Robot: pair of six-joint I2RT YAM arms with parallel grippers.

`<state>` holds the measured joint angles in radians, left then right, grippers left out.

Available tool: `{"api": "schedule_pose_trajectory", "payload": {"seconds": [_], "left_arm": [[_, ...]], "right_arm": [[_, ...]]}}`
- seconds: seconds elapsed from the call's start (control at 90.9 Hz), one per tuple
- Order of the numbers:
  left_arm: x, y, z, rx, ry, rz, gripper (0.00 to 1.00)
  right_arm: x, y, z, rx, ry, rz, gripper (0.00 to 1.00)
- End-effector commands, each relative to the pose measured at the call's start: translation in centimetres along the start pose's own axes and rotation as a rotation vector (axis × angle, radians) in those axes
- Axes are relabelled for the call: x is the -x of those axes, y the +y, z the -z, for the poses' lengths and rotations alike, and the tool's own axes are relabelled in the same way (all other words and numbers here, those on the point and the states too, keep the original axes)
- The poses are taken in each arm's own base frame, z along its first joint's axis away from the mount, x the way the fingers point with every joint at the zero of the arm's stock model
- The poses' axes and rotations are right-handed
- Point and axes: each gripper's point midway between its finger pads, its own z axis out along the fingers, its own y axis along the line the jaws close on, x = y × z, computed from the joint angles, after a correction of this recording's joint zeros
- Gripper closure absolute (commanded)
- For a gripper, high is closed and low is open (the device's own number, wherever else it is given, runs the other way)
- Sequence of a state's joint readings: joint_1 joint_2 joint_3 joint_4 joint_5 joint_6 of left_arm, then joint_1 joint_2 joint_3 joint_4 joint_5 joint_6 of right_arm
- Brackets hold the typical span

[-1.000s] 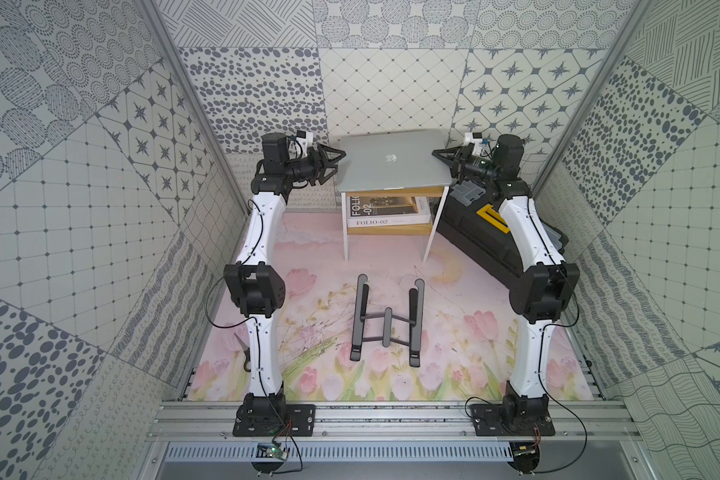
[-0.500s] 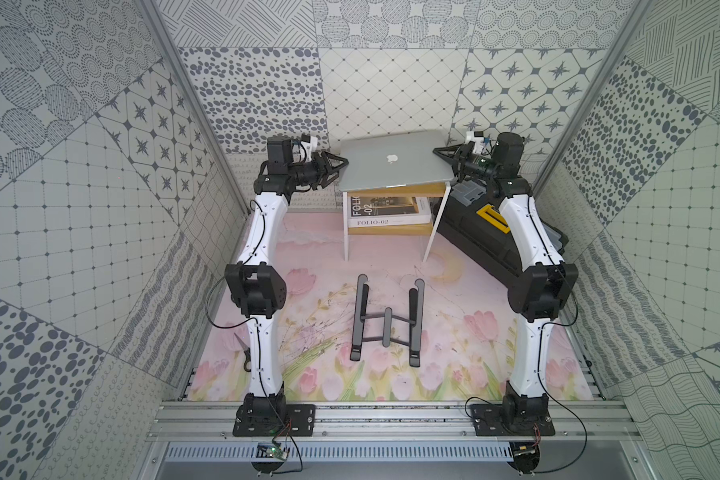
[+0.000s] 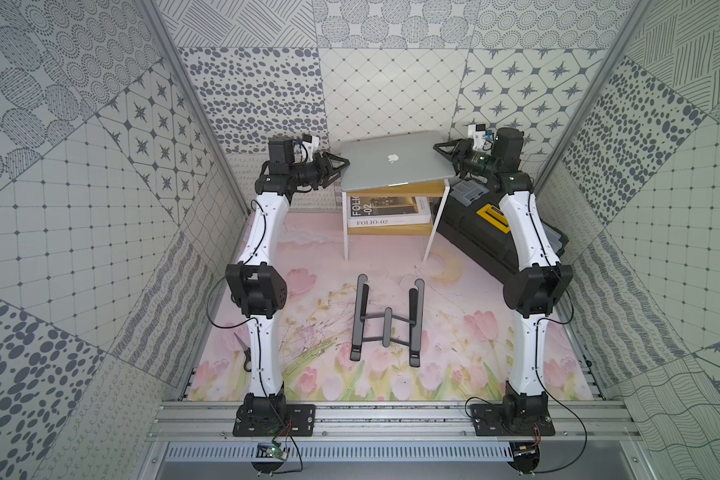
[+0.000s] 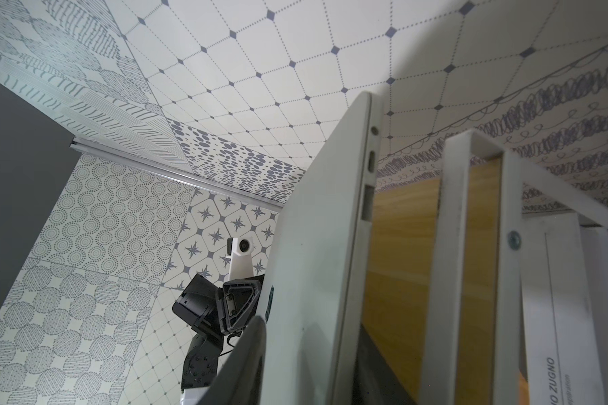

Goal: Close the laptop lid and set it aside
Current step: Place the laptop on the shelf.

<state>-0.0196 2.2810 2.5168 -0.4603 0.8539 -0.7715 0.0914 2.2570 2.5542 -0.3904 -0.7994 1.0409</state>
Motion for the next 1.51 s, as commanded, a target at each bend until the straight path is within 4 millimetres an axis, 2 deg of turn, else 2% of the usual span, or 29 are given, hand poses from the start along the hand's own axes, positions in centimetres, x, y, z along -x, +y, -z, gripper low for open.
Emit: {"api": "schedule_pose_trajectory", "payload": {"seconds": [0.0, 0.462, 0.77, 1.497], "left_arm": [[-1.1, 1.6, -0.4, 0.033, 0.037, 0.026, 0.47], [-0.7, 1.4, 0.4, 0.028, 0.031, 0.029, 0.49], [-0.1, 1.3, 1.2, 0.027, 0.016, 0.028, 0.5], [0.3, 1.3, 1.3, 0.019, 0.006, 0.034, 0.5]], "right_arm": [[0.7, 2.1, 0.5, 0.025, -0.037, 0.145, 0.6], [0.2, 2.2, 0.2, -0.001, -0.034, 0.181, 0.6], [-0.3, 2.0, 0.5, -0.086, -0.049, 0.265, 0.59], [-0.1, 1.1, -0.2, -0.175, -0.089, 0.4, 0.59]]}}
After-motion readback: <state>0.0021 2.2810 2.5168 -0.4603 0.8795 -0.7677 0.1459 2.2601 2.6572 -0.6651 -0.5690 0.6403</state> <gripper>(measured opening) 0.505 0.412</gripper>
